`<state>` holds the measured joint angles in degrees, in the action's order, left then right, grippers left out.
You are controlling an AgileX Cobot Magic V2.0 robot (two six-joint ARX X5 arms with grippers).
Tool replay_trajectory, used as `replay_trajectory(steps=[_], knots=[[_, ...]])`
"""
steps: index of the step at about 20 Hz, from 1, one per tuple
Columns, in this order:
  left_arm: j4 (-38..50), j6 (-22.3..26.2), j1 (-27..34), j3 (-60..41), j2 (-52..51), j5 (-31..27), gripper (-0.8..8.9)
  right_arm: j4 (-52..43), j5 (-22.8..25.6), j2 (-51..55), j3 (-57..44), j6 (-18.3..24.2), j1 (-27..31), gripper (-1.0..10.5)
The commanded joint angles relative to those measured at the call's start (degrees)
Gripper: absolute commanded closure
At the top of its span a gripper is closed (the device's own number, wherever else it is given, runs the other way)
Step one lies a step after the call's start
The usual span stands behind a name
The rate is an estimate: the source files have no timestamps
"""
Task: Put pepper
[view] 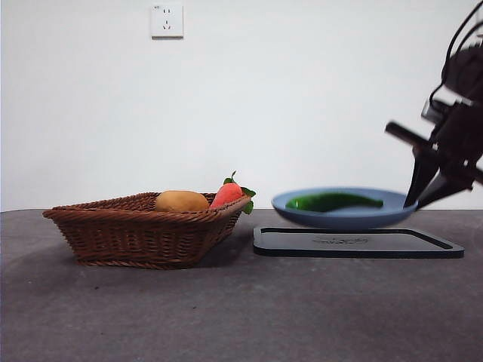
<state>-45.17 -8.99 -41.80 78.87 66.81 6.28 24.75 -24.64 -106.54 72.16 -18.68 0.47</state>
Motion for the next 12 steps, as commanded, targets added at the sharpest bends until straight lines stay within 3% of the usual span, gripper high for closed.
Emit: replay_trajectory(steps=[1,7,12], knots=[[0.0,0.6,-0.5,1.1,0.4,-0.2,5.38,-0.8,-0.3,-3.8,2.3,-0.6,0.0,9.4],[0.0,0.6,-0.5,1.1,0.4,-0.3,5.38,-2.1,-0.3,-6.4,2.4,0.8,0.0,9.4],[0.0,0.6,-0.5,1.1,0.4,-0.3,5.38,-2.1,-0.8,-6.1,2.4,0.7,0.0,7.8]])
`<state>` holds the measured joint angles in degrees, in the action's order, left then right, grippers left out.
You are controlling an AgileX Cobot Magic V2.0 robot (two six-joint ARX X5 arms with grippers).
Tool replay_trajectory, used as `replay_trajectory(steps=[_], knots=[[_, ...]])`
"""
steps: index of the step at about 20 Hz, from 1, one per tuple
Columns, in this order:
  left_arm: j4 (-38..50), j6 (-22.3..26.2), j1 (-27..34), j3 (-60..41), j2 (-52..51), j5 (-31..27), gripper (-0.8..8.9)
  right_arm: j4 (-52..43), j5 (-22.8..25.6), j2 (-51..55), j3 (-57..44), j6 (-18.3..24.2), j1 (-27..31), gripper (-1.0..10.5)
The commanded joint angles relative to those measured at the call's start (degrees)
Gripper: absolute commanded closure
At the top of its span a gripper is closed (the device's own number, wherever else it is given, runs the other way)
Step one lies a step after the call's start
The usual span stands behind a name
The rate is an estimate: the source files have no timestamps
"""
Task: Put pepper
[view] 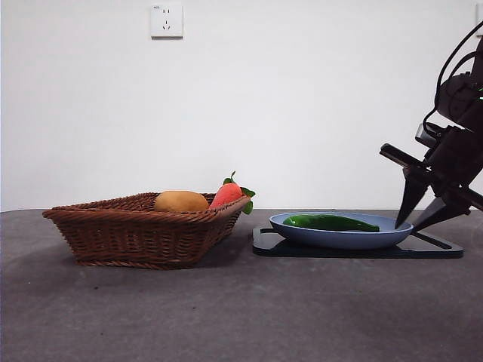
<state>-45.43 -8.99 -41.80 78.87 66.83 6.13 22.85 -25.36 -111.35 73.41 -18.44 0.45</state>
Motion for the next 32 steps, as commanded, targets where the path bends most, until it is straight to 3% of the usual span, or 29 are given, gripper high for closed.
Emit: replay_trajectory(steps=[1,6,14,23,24,26,27,32], knots=[[0.2,0.6,-0.5,1.1,0.4,-0.2,5.38,0.3,-0.1,-0.7,1.2,0.5,0.0,7.6],[-0.8,1.7,-0.5,1.1,0.4,-1.9,5.38,7.2,0.0,9.2,1.2,4.2,0.3,7.6],[-1.0,3.8,-0.5,1.1,0.4,-2.3,5.42,30.4,-0.1,38.1,1.2,14.0,-4.3,7.7],[-2.6,4.7,-0.5,1.1,0.4,-2.0,5.47,45.9,-0.1,59.9,1.2,14.5,-15.6,7.9],[-3.1,4.7,-0.5,1.1,0.4,-1.7,5.77,46.6,-0.1,60.7,1.2,14.7,-15.7,8.3],[-3.8,4.7,-0.5,1.1,0.4,-1.6,7.36,47.7,-0.1,61.5,1.2,17.6,-15.7,9.4],[-3.8,4.7,-0.5,1.1,0.4,-1.6,8.06,48.1,-0.1,61.5,1.2,18.5,-15.7,9.4],[-3.6,4.7,-0.5,1.1,0.4,-1.6,8.05,48.3,-0.1,61.3,1.2,17.9,-15.7,9.4]])
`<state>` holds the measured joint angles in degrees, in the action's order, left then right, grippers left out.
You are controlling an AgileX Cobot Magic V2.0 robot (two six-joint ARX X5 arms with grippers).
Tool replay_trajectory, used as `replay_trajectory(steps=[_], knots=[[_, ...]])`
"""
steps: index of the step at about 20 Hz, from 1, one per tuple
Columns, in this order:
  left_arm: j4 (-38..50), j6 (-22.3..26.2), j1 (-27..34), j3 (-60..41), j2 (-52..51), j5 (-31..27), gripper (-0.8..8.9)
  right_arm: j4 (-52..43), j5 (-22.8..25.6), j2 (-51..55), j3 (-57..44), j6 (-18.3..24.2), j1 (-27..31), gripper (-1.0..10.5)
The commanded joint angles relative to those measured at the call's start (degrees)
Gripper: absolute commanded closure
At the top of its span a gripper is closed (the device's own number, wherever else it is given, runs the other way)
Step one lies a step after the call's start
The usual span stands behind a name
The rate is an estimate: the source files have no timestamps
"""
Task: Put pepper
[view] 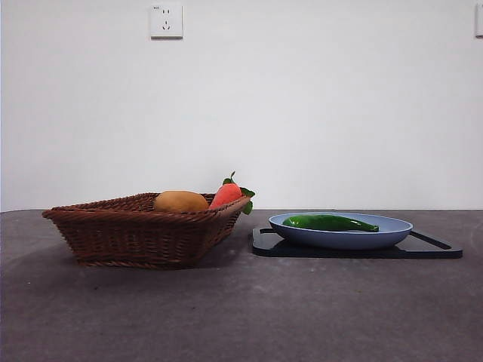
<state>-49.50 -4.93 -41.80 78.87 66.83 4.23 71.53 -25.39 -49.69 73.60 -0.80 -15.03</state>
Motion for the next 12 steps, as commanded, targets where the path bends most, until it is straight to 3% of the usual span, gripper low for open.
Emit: replay_trajectory(steps=[1,11,12], knots=[[0.8,0.6,-0.5,1.1,0.4,0.3,8.06,-0.4,0.0,-0.3,1.0,0.3,-0.2,9.4],[6.1,0.7,-0.5,1.1,0.4,0.5,8.06,-0.4,0.0,-0.3,1.0,0.3,-0.1,9.4],[6.4,3.7,0.0,1.1,0.0,-1.3,8.05,-0.4,0.1,-0.3,1.0,0.3,-0.1,9.4]])
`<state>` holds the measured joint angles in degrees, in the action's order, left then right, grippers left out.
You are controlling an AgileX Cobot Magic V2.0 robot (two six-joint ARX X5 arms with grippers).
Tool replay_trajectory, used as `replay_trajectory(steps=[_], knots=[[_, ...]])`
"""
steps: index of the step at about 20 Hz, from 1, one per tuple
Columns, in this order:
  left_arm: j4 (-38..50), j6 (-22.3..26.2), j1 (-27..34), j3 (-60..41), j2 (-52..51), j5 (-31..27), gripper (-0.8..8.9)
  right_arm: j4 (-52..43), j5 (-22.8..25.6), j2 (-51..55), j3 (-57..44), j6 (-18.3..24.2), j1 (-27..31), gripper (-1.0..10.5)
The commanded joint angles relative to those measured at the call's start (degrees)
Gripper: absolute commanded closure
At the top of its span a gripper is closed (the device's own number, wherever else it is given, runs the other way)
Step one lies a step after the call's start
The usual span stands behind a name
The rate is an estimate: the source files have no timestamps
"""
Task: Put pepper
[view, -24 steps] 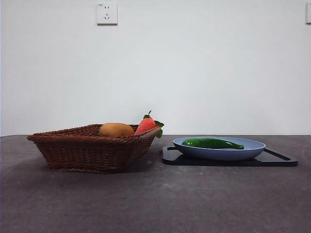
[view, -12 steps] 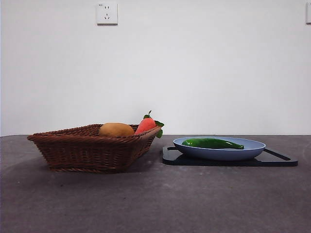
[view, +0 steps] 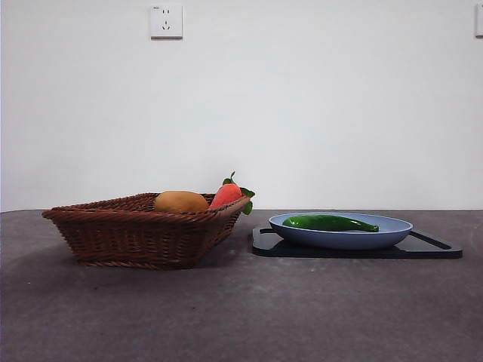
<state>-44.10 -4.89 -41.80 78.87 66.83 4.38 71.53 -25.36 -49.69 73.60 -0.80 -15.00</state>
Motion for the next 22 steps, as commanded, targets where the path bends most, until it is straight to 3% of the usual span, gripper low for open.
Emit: replay_trajectory(steps=[1,3,7,9,14,18,22], knots=[[2.2,5.2,0.8,1.1,-0.2,-3.3,8.05,-0.4,0.0,-0.3,1.0,0.3,-0.1,9.4],[7.2,7.3,4.2,1.0,-1.8,-5.6,8.05,-0.4,0.0,-0.3,1.0,0.3,-0.1,9.4],[19.0,10.7,14.9,-2.2,-10.1,-5.1,8.05,-0.4,0.0,-0.3,1.0,0.3,-0.1,9.4],[28.4,10.7,22.0,-9.3,-16.8,-2.6,8.05,-0.4,0.1,-0.4,1.0,0.3,-0.1,9.4],[47.2,10.7,35.4,-32.5,-33.7,-2.9,8.05,-0.4,0.0,-0.4,1.0,0.3,-0.1,9.4],[51.8,10.4,41.5,-49.1,-46.1,-2.9,8.05,-0.4,0.1,-0.4,1.0,0.3,-0.1,9.4],[51.7,6.5,44.1,-61.4,-55.4,-2.8,8.05,-0.4,0.0,-0.4,1.0,0.3,-0.1,9.4]])
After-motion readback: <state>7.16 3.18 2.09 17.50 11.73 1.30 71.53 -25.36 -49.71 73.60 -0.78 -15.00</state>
